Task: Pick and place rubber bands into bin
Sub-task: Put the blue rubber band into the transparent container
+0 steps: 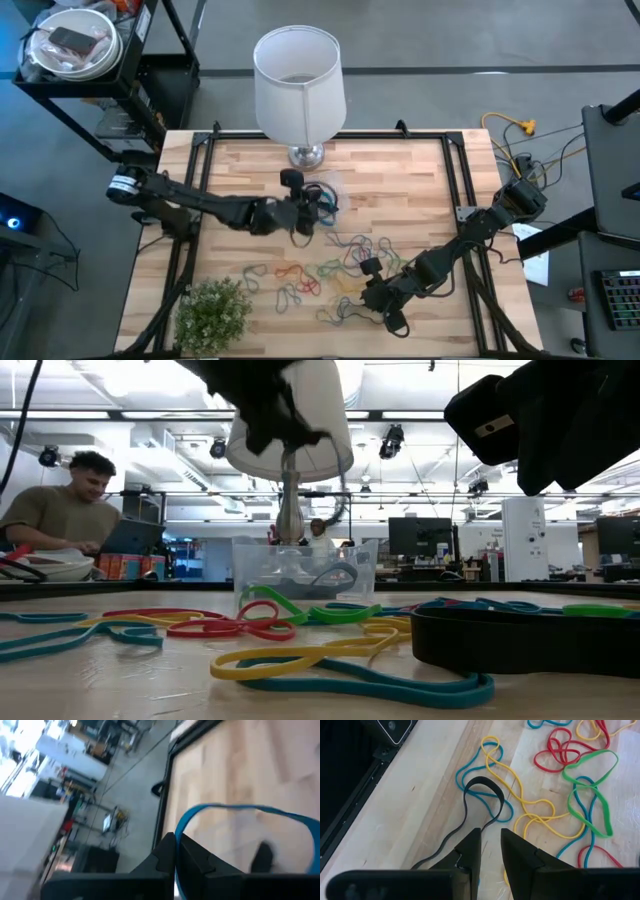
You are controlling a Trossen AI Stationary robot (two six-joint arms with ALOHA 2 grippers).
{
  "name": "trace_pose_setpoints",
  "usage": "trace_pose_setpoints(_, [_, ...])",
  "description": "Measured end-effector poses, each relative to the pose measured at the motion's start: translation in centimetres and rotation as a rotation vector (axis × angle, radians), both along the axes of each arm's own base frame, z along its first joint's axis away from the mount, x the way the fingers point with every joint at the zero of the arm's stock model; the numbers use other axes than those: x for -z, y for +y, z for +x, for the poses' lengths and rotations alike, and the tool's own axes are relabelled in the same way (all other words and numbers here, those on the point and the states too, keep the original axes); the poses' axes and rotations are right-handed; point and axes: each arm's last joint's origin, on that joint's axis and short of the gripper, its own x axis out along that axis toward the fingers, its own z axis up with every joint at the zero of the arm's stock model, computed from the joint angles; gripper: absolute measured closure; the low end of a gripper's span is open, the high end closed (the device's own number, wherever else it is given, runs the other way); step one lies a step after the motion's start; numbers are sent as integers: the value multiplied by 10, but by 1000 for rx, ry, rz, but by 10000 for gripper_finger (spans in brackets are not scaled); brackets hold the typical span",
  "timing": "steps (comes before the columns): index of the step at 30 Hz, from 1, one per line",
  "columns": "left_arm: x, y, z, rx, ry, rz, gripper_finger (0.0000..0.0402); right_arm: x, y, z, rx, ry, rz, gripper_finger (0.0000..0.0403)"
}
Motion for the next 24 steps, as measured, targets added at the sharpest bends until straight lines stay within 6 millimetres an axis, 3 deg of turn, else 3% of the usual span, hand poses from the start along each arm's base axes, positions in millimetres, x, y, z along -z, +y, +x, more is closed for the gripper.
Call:
trace_pose_setpoints(4, [6, 22, 0, -45, 13, -17, 400, 0, 0, 0, 0, 1, 0, 335])
trace_pose_setpoints(10, [20, 39, -2, -29, 30, -85, 400, 0, 0, 0, 0, 2, -1, 335])
trace_pose_setpoints(18, [33, 46, -2, -6, 60, -135, 397, 1, -1, -1, 0, 5, -4, 335])
trace_pose_setpoints(24, [36, 45, -1, 27, 59, -190, 353, 2, -1, -1, 0, 6, -4, 335])
